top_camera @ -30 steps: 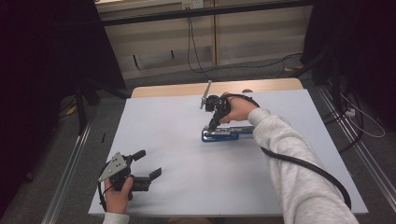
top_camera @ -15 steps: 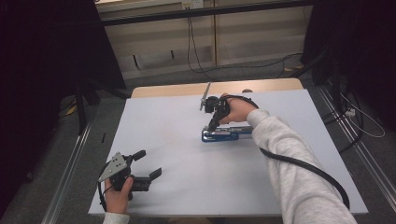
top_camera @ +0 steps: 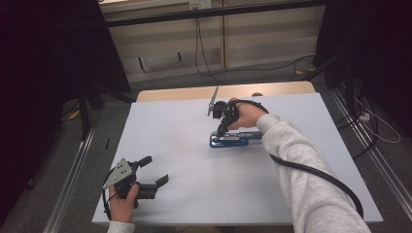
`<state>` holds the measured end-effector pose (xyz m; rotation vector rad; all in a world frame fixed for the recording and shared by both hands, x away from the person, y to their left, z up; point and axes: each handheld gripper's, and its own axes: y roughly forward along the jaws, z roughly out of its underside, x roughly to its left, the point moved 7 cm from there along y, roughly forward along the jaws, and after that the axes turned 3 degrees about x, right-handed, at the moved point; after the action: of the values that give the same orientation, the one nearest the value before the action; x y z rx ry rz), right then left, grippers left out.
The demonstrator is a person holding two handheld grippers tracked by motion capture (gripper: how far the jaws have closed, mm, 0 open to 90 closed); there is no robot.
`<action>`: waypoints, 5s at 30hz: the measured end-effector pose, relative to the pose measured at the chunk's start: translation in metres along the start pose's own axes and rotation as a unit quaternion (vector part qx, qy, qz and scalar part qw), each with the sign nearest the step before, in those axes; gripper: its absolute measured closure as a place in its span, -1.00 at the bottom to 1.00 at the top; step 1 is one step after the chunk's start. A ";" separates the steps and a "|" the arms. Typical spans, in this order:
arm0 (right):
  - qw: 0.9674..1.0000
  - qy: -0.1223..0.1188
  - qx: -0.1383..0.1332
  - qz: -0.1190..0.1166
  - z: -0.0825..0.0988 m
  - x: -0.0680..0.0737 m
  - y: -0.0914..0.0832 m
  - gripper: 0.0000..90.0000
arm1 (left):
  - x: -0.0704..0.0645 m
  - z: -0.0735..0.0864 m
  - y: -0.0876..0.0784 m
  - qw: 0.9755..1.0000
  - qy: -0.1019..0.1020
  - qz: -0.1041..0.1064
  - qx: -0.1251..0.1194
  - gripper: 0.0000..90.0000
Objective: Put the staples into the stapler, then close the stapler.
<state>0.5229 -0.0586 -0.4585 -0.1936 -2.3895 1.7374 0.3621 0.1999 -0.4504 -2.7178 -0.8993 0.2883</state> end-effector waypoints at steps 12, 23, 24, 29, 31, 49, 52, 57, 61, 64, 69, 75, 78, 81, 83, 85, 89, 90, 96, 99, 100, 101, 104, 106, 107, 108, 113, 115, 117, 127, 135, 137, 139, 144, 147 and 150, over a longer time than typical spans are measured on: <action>1.000 -0.011 0.003 -0.002 -0.001 0.003 0.001 0.74 | 0.000 0.000 0.000 1.000 0.002 -0.001 0.001 -0.90; 1.000 -0.013 0.003 -0.003 -0.002 0.002 0.002 0.74 | 0.001 0.000 0.000 1.000 0.003 -0.002 0.000 -0.90; 1.000 -0.014 0.002 -0.004 -0.002 0.002 0.002 0.74 | 0.000 0.000 0.000 1.000 0.001 0.000 0.002 -0.90; 1.000 -0.017 0.008 0.000 -0.001 0.001 0.002 0.74 | 0.000 0.000 0.001 1.000 0.002 0.002 0.002 -0.90; 1.000 -0.014 0.005 -0.002 -0.001 0.001 0.002 0.74 | 0.000 0.000 0.000 1.000 0.002 0.000 0.000 -0.90; 1.000 -0.009 -0.006 -0.005 -0.002 0.001 0.004 0.64 | -0.001 0.001 0.001 1.000 -0.001 0.003 0.003 -0.90; 1.000 -0.010 -0.012 -0.005 -0.002 0.001 0.003 0.53 | -0.001 0.001 0.001 1.000 0.001 0.004 0.006 -0.90; 1.000 0.000 -0.029 0.000 0.001 0.002 -0.001 0.49 | -0.001 0.000 0.002 1.000 0.000 0.002 0.001 -0.90; 0.998 0.016 -0.059 0.001 0.006 0.005 -0.007 0.29 | -0.003 -0.001 0.003 1.000 0.010 -0.001 0.006 -0.90; 0.996 0.029 -0.085 0.007 0.013 0.004 -0.013 0.18 | -0.004 -0.002 0.004 1.000 0.008 0.003 0.006 -0.90; 0.992 0.056 -0.116 0.015 0.026 0.005 -0.023 0.00 | -0.004 -0.002 0.007 1.000 0.005 0.007 0.006 -0.90; 0.987 0.083 -0.136 0.017 0.040 0.006 -0.031 -0.21 | -0.003 -0.005 0.014 1.000 0.003 0.001 0.011 -0.91; 0.984 0.093 -0.149 0.024 0.049 0.007 -0.036 -0.37 | -0.003 -0.008 0.018 1.000 0.000 0.002 0.012 -0.91; 0.981 0.103 -0.159 0.026 0.053 0.007 -0.037 -0.50 | -0.005 -0.009 0.024 1.000 -0.007 0.006 0.017 -0.91; 0.979 0.114 -0.164 0.033 0.059 0.007 -0.037 -0.68 | -0.006 -0.008 0.028 1.000 -0.007 0.005 0.024 -0.91; 0.977 0.125 -0.168 0.037 0.065 0.008 -0.037 -0.73 | -0.008 -0.009 0.031 0.999 -0.010 0.010 0.029 -0.91; 0.972 0.142 -0.179 0.048 0.078 0.011 -0.039 -0.80 | -0.009 -0.012 0.037 0.999 -0.017 0.009 0.029 -0.92; 0.971 0.146 -0.182 0.050 0.082 0.011 -0.040 -0.81 | -0.009 -0.013 0.039 0.999 -0.019 0.009 0.029 -0.92; 0.966 0.161 -0.189 0.066 0.100 0.016 -0.044 -0.81 | -0.008 -0.016 0.050 0.999 -0.021 0.009 0.034 -0.92; 0.962 0.176 -0.193 0.076 0.110 0.016 -0.045 -0.81 | -0.008 -0.017 0.055 0.999 -0.030 0.011 0.037 -0.92; 0.962 0.180 -0.190 0.080 0.113 0.017 -0.046 -0.81 | -0.007 -0.017 0.056 0.999 -0.028 0.009 0.040 -0.92; 0.961 0.181 -0.189 0.087 0.116 0.016 -0.046 -0.81 | -0.006 -0.017 0.058 0.999 -0.030 0.008 0.040 -0.92; 0.957 0.193 -0.192 0.101 0.124 0.018 -0.050 -0.80 | -0.006 -0.018 0.064 0.998 -0.034 0.009 0.044 -0.92; 0.956 0.194 -0.187 0.115 0.131 0.020 -0.051 -0.79 | -0.006 -0.019 0.068 0.998 -0.034 0.009 0.045 -0.92; 0.955 0.198 -0.190 0.116 0.133 0.022 -0.051 -0.79 | -0.007 -0.019 0.070 0.998 -0.036 0.011 0.046 -0.92; 0.953 0.201 -0.193 0.116 0.136 0.024 -0.051 -0.79 | -0.007 -0.020 0.072 0.998 -0.034 0.012 0.048 -0.92; 0.945 0.219 -0.205 0.129 0.152 0.031 -0.052 -0.78 | -0.006 -0.020 0.081 0.998 -0.037 0.012 0.054 -0.92; 0.942 0.227 -0.208 0.136 0.157 0.033 -0.052 -0.78 | -0.006 -0.020 0.085 0.998 -0.037 0.009 0.058 -0.92; 0.941 0.226 -0.209 0.145 0.162 0.035 -0.052 -0.77 | -0.006 -0.020 0.088 0.997 -0.038 0.012 0.060 -0.92; 0.931 0.243 -0.228 0.150 0.177 0.043 -0.048 -0.76 | -0.005 -0.022 0.107 0.997 -0.038 0.016 0.070 -0.92; 0.927 0.254 -0.227 0.154 0.188 0.043 -0.047 -0.69 | -0.003 -0.028 0.119 0.997 -0.036 0.006 0.074 -0.93; 0.926 0.258 -0.227 0.157 0.191 0.042 -0.047 -0.62 | -0.002 -0.028 0.121 0.997 -0.034 0.006 0.072 -0.92; 0.924 0.261 -0.226 0.162 0.194 0.041 -0.046 -0.54 | 0.000 -0.027 0.124 0.997 -0.027 -0.006 0.077 -0.90; 0.923 0.265 -0.224 0.165 0.197 0.040 -0.044 -0.28 | 0.000 -0.031 0.130 0.996 -0.024 -0.013 0.086 -0.76; 0.922 0.266 -0.225 0.168 0.196 0.041 -0.045 -0.03 | 0.002 -0.029 0.135 0.994 -0.026 -0.034 0.105 -0.41; 0.922 0.271 -0.220 0.171 0.198 0.042 -0.045 0.36 | 0.005 -0.026 0.139 0.992 -0.030 -0.046 0.111 -0.12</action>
<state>0.4381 -0.2469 -0.4727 -1.0562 -2.3466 1.0128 0.4499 0.0911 -0.4693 -2.4680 -0.9445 0.4267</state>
